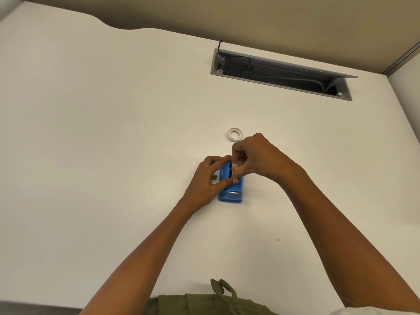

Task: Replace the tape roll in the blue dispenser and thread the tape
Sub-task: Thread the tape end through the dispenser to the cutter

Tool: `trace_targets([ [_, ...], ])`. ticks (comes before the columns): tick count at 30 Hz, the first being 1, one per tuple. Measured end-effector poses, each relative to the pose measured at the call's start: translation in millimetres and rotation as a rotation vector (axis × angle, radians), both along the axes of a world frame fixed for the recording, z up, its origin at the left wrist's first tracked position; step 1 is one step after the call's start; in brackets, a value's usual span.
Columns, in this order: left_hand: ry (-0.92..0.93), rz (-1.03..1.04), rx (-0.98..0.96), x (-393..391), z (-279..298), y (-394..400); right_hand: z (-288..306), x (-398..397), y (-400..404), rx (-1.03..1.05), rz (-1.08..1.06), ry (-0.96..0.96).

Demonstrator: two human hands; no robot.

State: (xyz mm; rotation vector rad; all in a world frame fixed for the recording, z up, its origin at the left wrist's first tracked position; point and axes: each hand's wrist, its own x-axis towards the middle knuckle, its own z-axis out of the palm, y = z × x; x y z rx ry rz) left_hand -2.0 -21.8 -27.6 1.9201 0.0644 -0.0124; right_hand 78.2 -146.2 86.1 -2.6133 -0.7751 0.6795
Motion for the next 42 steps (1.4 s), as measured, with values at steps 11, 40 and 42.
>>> trace_targets([
  [11,0.006,-0.007,-0.008,0.3,-2.6,0.3,-3.1,-0.9,2.0,-0.018,0.024,-0.048],
  [40,-0.031,-0.032,-0.021,-1.2,2.7,5.6,-27.9,11.6,-23.3,0.449,-0.317,0.359],
  [42,-0.036,-0.026,-0.037,-1.5,3.0,6.2,-31.5,8.2,-23.6,0.491,-0.36,0.348],
])
